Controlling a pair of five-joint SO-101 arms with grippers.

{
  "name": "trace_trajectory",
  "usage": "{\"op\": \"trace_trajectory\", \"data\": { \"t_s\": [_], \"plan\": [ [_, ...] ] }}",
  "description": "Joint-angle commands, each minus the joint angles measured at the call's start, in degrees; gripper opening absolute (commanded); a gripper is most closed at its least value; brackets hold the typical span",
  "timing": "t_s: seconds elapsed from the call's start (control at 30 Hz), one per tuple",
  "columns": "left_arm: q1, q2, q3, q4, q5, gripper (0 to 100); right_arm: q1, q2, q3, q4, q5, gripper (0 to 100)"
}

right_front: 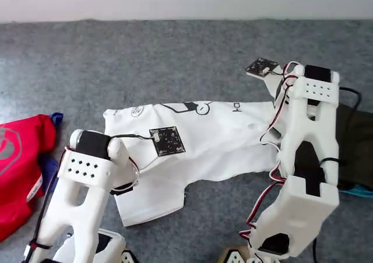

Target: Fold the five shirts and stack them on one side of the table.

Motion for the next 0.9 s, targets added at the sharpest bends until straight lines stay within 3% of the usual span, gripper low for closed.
{"op": "trace_trajectory", "data": {
  "t_s": [0.0,0.37,0.5,0.7,0.87],
  "plan": [
    [0.4,-1.5,-0.1,1.3,0.0,2,0.7,-4.1,-0.4,3.0,0.6,1.0],
    [0.3,-1.5,5.1,1.4,-0.1,2,0.9,-3.7,-0.4,3.3,0.6,1.2],
    [-0.5,-1.5,5.6,1.4,-0.1,8,0.9,-3.7,-0.4,3.4,0.6,1.9],
    [-2.4,-1.6,5.2,1.4,-0.1,10,1.9,-4.2,-0.9,5.5,0.3,20.7],
    [-6.2,-1.6,0.7,1.4,-0.1,10,3.5,-4.2,-6.8,10.6,0.3,22.7]
  ]
}}
